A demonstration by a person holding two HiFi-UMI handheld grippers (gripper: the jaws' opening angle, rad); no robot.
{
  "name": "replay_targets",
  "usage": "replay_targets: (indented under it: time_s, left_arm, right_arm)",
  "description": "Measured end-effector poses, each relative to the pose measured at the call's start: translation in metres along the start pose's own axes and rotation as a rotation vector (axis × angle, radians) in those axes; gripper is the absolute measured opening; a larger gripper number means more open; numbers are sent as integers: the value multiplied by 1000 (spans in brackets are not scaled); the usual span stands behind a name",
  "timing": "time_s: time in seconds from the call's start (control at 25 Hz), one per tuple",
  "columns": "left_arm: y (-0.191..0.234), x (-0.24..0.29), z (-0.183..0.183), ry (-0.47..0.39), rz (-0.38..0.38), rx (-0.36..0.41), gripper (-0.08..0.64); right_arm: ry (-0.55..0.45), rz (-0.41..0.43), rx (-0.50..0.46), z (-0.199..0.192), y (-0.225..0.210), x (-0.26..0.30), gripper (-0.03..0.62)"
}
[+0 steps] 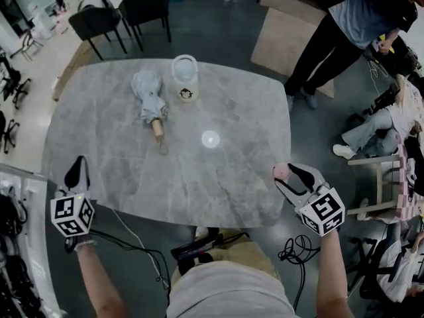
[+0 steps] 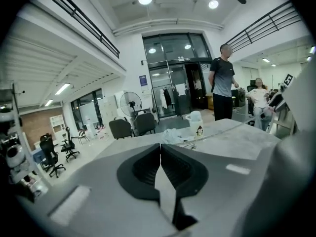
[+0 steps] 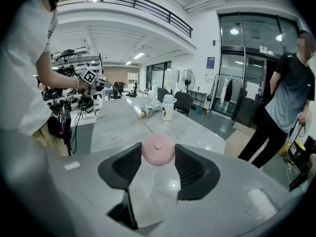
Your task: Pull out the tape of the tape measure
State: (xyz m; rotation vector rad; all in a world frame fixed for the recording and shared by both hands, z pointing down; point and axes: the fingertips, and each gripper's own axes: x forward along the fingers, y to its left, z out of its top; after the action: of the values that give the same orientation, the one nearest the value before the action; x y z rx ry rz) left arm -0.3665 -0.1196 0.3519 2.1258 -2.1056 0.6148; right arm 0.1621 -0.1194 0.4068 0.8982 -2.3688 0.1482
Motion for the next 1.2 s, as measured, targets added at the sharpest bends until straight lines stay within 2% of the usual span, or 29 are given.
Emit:
replay_targets:
  time_s: [0.2,0.28,0.68,1.2]
  left_arm:
    - [45,-8,-13,15,139,-48,23]
    - [56,-10,-14,13,172,-63,23]
    - [42,3,-24,32,119,-67,23]
    - [31,24,-61,120,89,-85,23]
  right_arm:
    - [9,-38,25,-9,-12,-9,213]
    - [13,-47,33,-12,-14,-11,213]
    - [47,-44,43,-22,-8,-5,213]
    - [101,-50,84,-41,-12,13,213]
